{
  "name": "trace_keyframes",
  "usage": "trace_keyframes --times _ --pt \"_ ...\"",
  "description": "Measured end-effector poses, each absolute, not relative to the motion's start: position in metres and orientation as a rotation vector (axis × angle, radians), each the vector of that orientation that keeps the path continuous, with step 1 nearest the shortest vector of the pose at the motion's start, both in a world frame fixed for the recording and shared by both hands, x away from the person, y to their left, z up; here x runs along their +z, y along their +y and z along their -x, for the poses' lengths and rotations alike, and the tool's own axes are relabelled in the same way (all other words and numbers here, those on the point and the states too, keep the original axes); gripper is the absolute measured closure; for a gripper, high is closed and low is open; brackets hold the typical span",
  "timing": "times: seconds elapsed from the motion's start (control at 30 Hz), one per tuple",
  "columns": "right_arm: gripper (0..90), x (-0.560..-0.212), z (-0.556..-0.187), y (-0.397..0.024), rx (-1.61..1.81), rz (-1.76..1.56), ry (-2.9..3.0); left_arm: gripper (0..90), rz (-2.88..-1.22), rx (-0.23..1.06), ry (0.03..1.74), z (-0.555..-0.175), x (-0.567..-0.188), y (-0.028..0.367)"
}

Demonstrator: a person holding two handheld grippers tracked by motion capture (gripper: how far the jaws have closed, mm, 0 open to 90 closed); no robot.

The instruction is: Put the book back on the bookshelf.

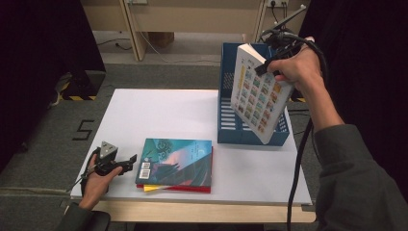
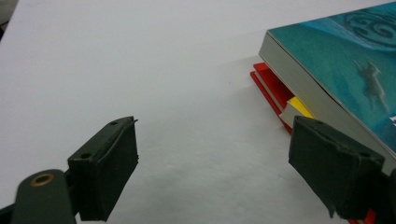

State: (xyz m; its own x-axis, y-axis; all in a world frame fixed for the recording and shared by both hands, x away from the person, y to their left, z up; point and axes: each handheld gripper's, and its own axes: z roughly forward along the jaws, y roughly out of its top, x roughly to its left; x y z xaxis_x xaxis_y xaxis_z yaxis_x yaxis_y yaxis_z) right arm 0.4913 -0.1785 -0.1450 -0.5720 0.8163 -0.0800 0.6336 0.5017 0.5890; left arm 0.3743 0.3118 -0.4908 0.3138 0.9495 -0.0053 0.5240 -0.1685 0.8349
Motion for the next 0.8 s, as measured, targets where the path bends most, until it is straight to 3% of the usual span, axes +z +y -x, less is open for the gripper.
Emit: trace_keyframes --times 0.2,0.8 --pt "73.8 -0.146 -0.515 -0.178 0.722 -1.264 2.350 14.9 -1.857 0.755 1.376 -0.384 -0.498 0.319" --pt "73.8 -0.145 -0.561 -0.146 0.797 -1.354 2.243 15.0 -1.928 0.753 1.336 -0.382 -0.502 0.313"
